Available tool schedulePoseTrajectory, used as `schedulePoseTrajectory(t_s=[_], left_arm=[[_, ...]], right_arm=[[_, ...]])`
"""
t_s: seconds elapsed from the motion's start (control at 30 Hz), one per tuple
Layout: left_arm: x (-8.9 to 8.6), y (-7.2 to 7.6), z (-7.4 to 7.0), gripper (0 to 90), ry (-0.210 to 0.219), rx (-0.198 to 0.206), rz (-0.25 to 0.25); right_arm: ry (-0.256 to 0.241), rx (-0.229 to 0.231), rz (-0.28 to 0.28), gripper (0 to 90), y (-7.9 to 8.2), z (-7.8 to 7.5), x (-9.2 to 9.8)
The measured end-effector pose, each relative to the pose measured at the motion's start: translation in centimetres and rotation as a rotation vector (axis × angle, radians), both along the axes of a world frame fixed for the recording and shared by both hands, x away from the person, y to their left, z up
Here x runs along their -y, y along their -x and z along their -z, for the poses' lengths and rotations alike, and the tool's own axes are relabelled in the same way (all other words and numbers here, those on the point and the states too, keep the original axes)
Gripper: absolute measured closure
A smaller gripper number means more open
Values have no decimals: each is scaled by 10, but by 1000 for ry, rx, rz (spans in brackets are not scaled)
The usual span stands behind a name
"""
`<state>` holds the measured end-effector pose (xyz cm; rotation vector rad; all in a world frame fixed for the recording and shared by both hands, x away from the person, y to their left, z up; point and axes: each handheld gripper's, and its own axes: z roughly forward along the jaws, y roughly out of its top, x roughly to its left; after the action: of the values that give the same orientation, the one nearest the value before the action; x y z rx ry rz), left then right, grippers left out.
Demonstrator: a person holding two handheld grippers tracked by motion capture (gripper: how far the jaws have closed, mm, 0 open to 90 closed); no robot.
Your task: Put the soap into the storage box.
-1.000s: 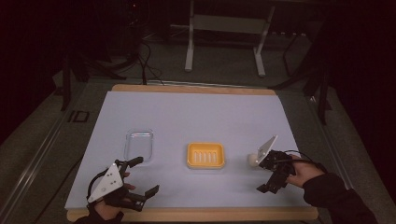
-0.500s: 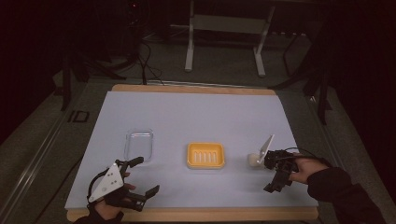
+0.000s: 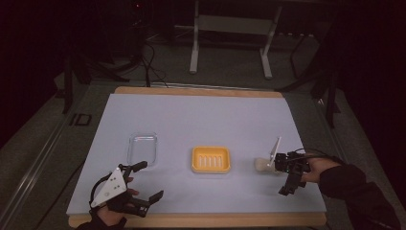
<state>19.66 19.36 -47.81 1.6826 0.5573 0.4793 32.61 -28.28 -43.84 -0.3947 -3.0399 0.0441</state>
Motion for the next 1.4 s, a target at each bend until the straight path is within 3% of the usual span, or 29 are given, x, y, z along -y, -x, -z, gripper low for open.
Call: schedulePoseTrajectory(t_s=[0.2,0.33,0.6,0.83,1.03,1.4], left_arm=[[-1,0,0,7,7,-4,-3],[0,0,1,7,3,-5,-4],[0,0,1,7,-5,-6,-7],[-1,0,2,7,0,-9,-8],[-1,0,2,7,-1,-10,-7],[-1,0,2,7,1,-12,-9]], right_arm=[[-21,-10,-40,137,-6,-5,4],[-23,7,-46,145,-8,-5,5],[-45,88,-114,145,-16,-4,4],[-55,111,-144,146,-26,-4,2],[-95,127,-187,159,-32,-3,0],[-158,122,-170,198,-47,12,4]])
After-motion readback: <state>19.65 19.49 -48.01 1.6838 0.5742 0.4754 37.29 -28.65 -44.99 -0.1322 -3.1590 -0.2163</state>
